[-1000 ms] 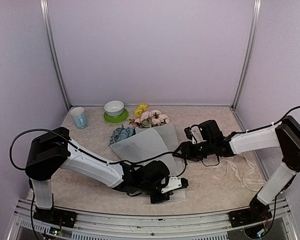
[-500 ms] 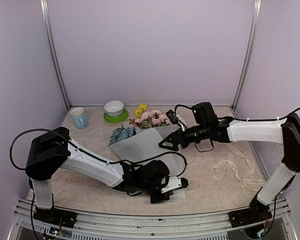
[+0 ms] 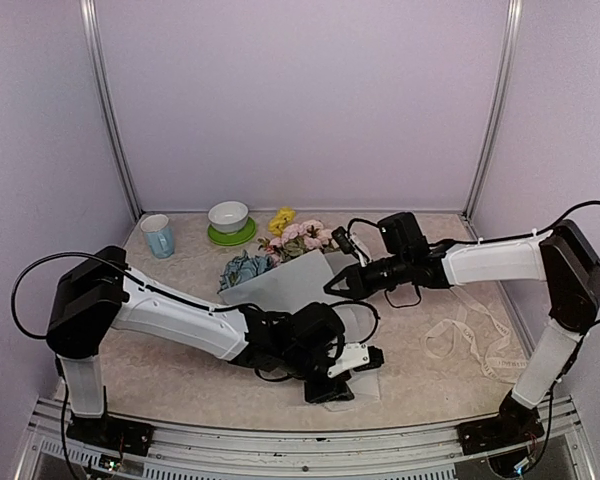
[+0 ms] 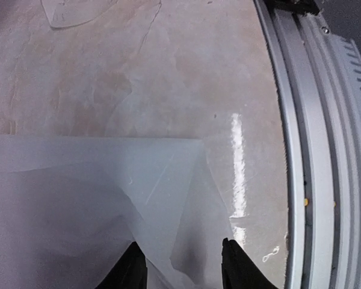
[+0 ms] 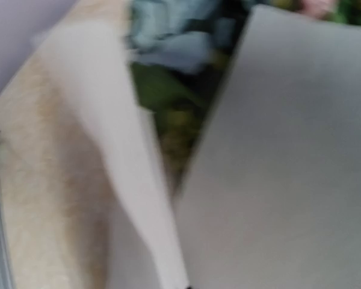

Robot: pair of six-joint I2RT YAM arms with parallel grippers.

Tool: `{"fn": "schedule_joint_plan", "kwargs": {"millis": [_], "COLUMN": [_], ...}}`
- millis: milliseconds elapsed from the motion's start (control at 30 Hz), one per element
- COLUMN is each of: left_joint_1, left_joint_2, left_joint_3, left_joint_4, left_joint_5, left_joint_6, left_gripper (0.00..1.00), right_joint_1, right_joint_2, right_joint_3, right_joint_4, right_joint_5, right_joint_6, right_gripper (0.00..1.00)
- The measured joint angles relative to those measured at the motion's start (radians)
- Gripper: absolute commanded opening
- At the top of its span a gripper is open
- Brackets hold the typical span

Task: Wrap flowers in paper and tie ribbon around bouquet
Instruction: Pass from the left arm to the right, then press the fold line on the folded bouquet.

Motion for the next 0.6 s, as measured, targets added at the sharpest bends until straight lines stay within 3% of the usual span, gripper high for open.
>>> {"fn": "schedule_joint_plan", "kwargs": {"millis": [200,300,400,600], "left_joint_1": [0.024,0.073,0.126,0.092], "left_joint_2": [-0.087,-0.195,-0.21,0.001], "left_joint_3": [0.086,0.027,0.042,0.166], "left_joint_4": [-0.072,-0.023,-0.027,-0.069], "left_joint_5": [0.171,0.23,0.139,0.019], "left_joint_6": [-0.023,-0.065,-0.089,-0.089], "left_gripper": [0.41,0.28,0.2,0.27], "right_joint_1": [-0.046,-0.053,-0.053,-0.053], "right_joint_2": [0.053,0.071,0.075,0.075], "right_joint_3": [-0.045,-0.049,-0.051,-0.067], "right_joint_4": [0.055,0.066,0.094,0.127], "right_joint_5": [0.018,0.014,0.008,0.004], "right_joint_6": [0.055,0.074,0.091,0.116], "right_gripper": [0.0,0.0,0.0,0.0]}}
